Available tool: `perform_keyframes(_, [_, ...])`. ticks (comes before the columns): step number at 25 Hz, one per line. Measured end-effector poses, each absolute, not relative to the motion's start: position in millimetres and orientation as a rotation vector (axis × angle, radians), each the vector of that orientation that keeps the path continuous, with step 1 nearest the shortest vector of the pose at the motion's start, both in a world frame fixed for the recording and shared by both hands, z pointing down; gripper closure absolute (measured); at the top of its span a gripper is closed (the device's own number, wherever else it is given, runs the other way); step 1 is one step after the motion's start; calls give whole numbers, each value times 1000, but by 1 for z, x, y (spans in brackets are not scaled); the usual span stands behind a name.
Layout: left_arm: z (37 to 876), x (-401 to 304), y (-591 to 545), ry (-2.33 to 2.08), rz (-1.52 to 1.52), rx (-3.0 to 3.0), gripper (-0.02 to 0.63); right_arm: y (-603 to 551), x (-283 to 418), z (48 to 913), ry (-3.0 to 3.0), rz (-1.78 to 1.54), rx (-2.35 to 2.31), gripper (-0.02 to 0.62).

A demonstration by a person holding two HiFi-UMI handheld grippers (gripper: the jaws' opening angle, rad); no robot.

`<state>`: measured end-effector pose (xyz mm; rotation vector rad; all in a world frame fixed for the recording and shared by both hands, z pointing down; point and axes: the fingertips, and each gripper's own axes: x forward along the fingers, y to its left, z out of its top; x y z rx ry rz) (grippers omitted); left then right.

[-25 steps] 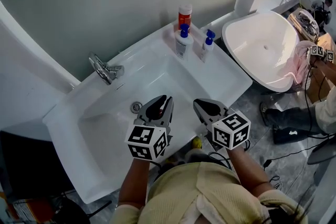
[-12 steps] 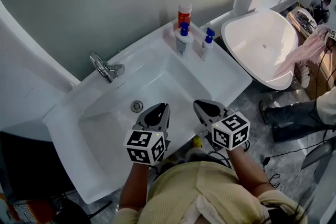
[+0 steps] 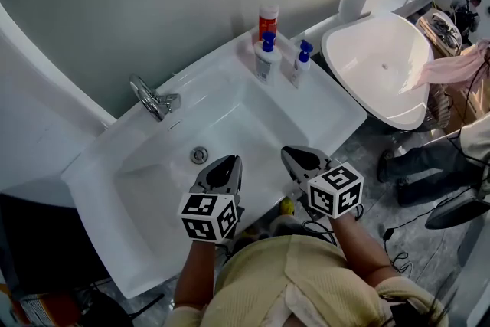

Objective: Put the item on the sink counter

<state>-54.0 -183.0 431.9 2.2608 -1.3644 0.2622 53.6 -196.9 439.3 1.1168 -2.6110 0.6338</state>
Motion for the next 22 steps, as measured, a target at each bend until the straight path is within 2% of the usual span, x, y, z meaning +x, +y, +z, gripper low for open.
perform_keyframes(22, [435, -60, -195, -1395, 301, 2252, 537, -225, 60, 431, -2602, 568, 1125, 571])
